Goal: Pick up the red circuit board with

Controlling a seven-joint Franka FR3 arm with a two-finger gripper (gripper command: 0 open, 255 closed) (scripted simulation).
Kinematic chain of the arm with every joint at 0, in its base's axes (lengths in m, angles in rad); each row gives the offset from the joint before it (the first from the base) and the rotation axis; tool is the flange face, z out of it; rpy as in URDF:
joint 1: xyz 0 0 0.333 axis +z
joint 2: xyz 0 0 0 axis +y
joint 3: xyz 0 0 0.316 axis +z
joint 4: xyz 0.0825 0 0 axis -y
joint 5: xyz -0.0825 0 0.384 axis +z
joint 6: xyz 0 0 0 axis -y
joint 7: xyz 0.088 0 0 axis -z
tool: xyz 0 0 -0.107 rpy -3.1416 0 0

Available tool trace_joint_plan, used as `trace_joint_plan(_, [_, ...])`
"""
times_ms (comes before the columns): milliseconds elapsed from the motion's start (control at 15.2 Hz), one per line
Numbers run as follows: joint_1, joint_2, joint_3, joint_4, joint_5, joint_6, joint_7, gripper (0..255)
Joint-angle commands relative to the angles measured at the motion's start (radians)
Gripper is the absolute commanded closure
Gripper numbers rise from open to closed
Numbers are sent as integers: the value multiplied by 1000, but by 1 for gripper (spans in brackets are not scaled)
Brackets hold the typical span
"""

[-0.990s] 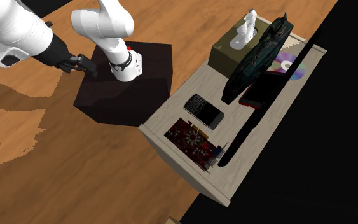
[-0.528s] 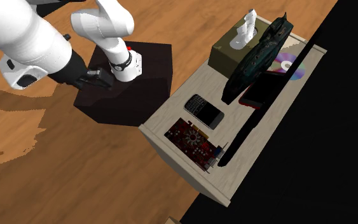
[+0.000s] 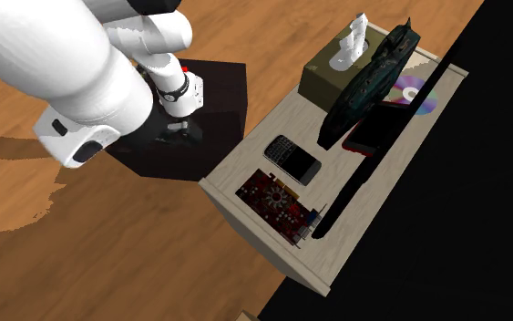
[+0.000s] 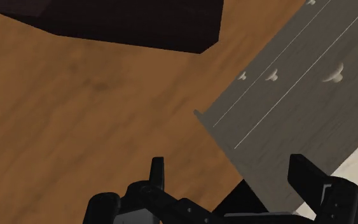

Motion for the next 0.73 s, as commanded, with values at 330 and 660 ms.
trace_joint_plan(330, [59, 217, 91, 264, -54, -22, 49, 0])
trace_joint_plan(660, [122, 392, 149, 497, -126, -73, 88, 0])
